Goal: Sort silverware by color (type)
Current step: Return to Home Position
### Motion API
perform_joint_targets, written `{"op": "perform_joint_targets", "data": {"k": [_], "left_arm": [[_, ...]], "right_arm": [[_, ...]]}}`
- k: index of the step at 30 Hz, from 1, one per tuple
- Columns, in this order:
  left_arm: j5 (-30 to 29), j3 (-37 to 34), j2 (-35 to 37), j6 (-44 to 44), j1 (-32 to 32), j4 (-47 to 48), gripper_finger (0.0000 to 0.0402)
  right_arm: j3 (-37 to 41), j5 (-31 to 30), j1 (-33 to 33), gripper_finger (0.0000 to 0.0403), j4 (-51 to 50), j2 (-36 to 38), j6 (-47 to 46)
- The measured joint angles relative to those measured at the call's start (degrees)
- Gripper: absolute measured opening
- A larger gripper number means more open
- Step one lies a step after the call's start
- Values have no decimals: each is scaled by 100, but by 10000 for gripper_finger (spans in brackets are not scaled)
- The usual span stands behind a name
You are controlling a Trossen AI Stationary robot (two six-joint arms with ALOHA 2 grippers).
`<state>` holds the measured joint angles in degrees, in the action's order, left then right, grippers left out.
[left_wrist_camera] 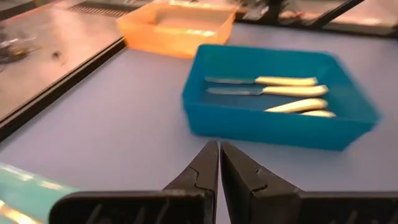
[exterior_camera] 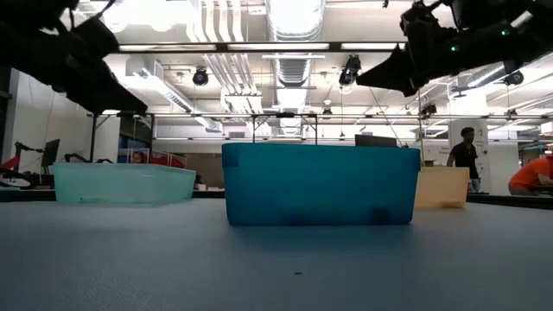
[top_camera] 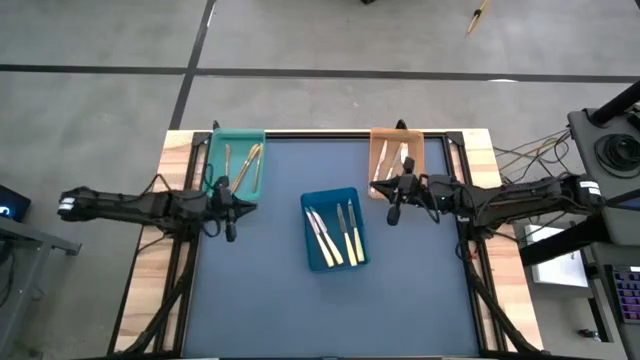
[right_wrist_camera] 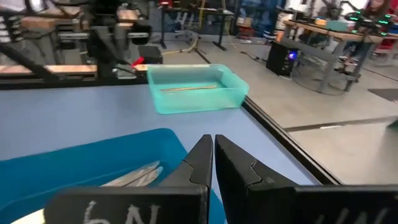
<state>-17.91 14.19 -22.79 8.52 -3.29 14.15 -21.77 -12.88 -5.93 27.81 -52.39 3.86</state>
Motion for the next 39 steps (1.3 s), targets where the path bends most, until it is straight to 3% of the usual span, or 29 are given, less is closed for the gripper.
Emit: {"op": "perform_joint_targets", "data": {"k": [4, 18, 28, 39], "left_arm": [[384, -109, 606, -88, 2, 57, 0], [575, -625, 2274, -241, 5, 93, 0], [985, -952, 2261, -112, 4, -326, 0], [662, -954, 2239, 51, 11, -330, 0]], "right_arm": [[371, -4, -171, 9, 76, 388, -134], [1580, 0, -234, 9, 123, 2261, -335], [2106, -17, -237, 9, -398, 3313, -526], [2108, -333, -237, 9, -539, 3388, -127]]}}
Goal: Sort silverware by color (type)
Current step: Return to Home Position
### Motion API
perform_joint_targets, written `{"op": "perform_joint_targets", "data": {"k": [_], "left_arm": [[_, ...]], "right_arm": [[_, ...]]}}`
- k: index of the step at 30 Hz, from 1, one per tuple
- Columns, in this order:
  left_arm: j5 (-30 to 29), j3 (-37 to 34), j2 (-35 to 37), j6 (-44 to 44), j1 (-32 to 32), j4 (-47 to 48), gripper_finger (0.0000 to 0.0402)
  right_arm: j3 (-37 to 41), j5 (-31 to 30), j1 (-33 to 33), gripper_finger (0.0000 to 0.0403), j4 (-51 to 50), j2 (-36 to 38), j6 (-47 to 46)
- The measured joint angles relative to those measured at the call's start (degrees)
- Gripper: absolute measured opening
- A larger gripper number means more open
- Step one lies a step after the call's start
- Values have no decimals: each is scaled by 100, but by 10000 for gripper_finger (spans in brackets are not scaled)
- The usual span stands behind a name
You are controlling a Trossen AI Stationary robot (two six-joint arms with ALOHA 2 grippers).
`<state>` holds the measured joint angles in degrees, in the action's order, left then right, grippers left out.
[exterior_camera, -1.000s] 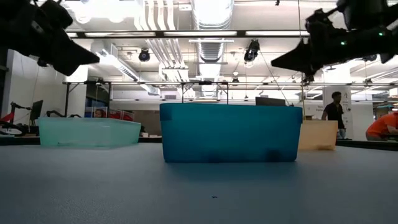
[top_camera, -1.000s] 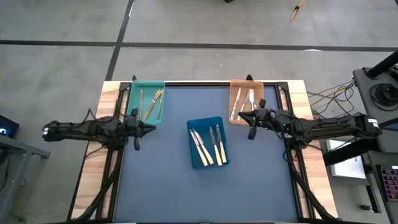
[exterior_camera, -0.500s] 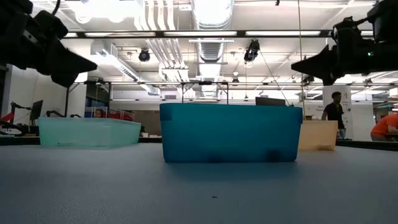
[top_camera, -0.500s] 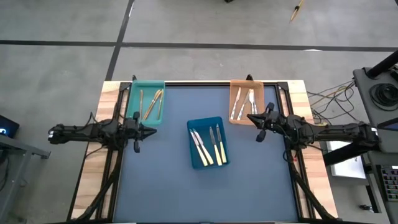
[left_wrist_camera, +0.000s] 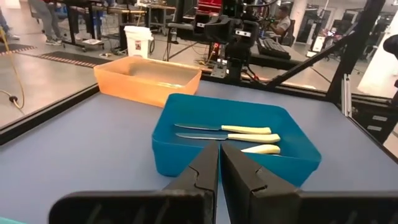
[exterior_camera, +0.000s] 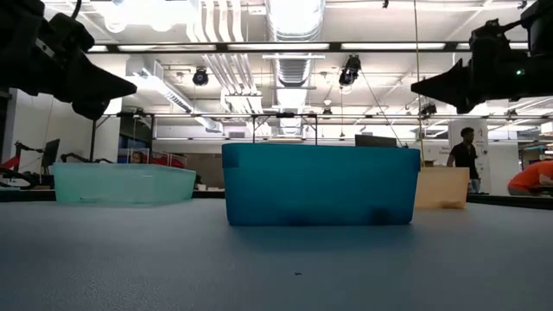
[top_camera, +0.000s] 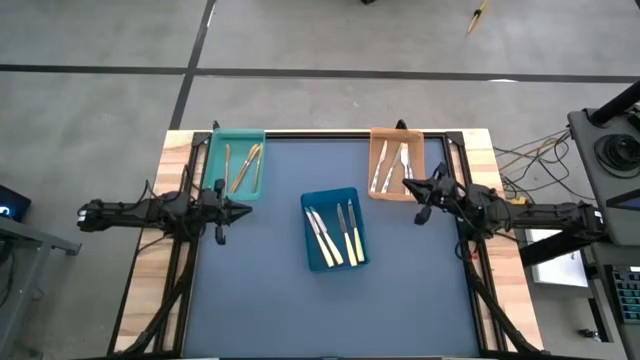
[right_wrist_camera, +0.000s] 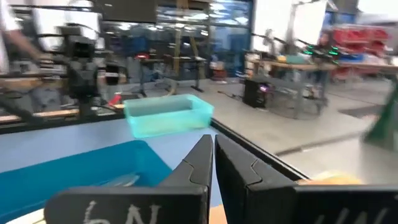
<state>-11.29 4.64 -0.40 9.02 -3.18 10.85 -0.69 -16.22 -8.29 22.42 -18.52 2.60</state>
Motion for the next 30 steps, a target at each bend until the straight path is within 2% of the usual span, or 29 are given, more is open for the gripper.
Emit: {"op": "perform_joint_targets", "data": {"k": [6, 30], "left_arm": [[-12, 13, -29, 15, -2, 26, 0], [-18, 20, -41, 27, -2, 34, 0]], "right_arm": [[0, -289, 0, 9, -283, -38, -1068], [4, -289, 0, 9, -294, -38, -1096]]}}
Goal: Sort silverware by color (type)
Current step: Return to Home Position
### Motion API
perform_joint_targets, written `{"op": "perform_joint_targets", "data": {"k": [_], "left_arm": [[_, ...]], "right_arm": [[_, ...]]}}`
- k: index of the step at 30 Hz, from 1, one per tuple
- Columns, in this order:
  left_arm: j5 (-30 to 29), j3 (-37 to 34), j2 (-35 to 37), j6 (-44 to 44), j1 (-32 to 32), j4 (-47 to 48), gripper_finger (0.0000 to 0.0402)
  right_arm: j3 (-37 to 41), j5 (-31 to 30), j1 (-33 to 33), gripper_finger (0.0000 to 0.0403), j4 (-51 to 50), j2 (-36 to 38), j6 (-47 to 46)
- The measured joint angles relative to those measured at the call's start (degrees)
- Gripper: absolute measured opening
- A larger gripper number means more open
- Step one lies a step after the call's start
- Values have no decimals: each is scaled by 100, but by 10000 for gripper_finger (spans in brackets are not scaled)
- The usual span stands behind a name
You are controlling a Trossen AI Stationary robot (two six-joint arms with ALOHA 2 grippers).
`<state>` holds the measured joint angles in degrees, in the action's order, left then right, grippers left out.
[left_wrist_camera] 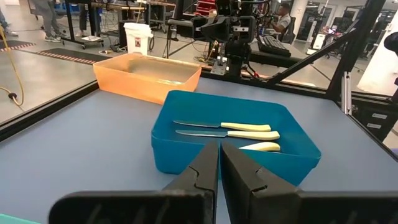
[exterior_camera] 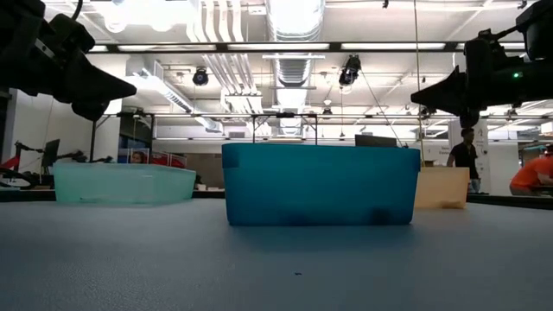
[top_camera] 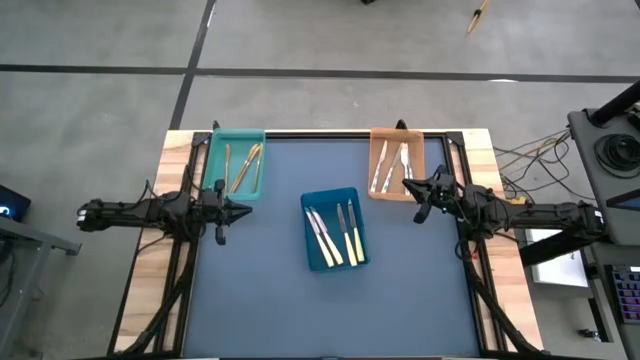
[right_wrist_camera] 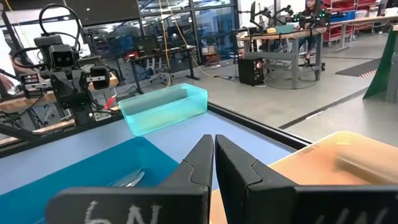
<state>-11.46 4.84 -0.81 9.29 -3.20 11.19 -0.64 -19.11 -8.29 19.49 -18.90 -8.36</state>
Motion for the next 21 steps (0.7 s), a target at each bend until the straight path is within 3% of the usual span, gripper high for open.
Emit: {"op": "perform_joint_targets", "data": {"k": [9, 13, 17, 21], "left_arm": [[0, 0, -11, -1, 0, -1, 0], [0, 0, -28, 1, 0, -4, 0], [-2, 0, -36, 1, 0, -5, 0], [-4, 2, -37, 1, 0, -5, 0]], "right_arm": [[2, -143, 431, 9, -46, 408, 50], [3, -77, 487, 9, -708, 1150, 749], [4, 95, 649, 9, -1601, 1869, 526], [7, 215, 806, 9, -1622, 1884, 813]]}}
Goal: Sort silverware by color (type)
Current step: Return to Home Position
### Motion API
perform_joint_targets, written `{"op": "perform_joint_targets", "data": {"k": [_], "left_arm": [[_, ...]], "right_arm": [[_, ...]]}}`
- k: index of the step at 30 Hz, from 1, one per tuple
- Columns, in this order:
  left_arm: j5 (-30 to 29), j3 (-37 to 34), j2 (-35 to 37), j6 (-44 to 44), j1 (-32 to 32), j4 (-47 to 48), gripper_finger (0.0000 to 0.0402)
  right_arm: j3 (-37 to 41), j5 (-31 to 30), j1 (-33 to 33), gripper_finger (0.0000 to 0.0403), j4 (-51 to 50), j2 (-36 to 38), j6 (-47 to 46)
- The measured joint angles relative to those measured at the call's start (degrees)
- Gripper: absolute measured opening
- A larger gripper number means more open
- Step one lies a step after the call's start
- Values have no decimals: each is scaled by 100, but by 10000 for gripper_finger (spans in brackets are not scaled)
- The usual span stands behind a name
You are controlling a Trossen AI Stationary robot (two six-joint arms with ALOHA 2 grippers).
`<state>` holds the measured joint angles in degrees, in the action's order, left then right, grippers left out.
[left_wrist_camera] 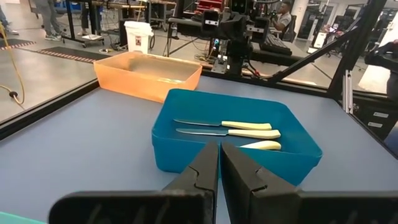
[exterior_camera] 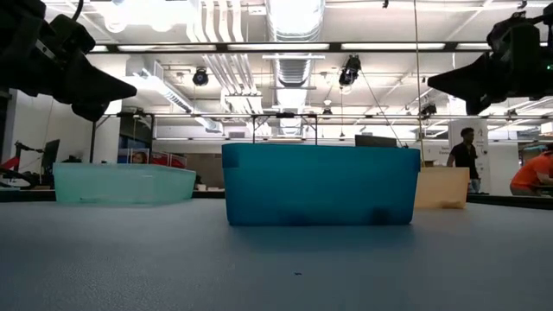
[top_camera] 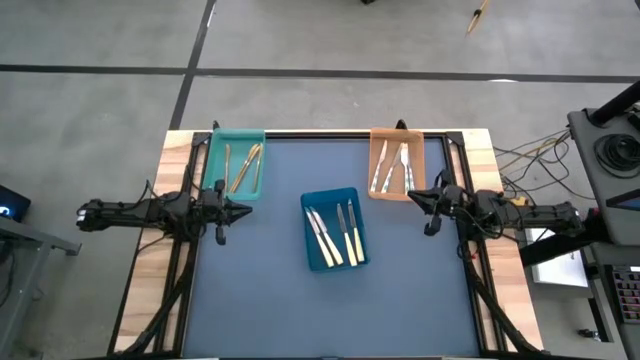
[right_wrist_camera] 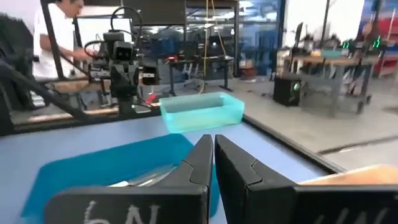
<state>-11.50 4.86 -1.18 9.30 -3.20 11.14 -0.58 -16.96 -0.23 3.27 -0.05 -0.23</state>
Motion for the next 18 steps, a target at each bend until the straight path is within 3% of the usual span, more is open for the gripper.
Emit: {"op": "perform_joint_targets", "data": {"k": [6, 11, 18], "left_arm": [[2, -1, -8, 2, 0, 2, 0], [2, -2, -8, 0, 0, 2, 0], [2, 0, -8, 0, 0, 2, 0]], "right_arm": [[0, 148, 74, 9, -36, 2, 460], [0, 874, 70, 9, -138, 4, 458], [0, 1201, 72, 9, -140, -56, -85]]}}
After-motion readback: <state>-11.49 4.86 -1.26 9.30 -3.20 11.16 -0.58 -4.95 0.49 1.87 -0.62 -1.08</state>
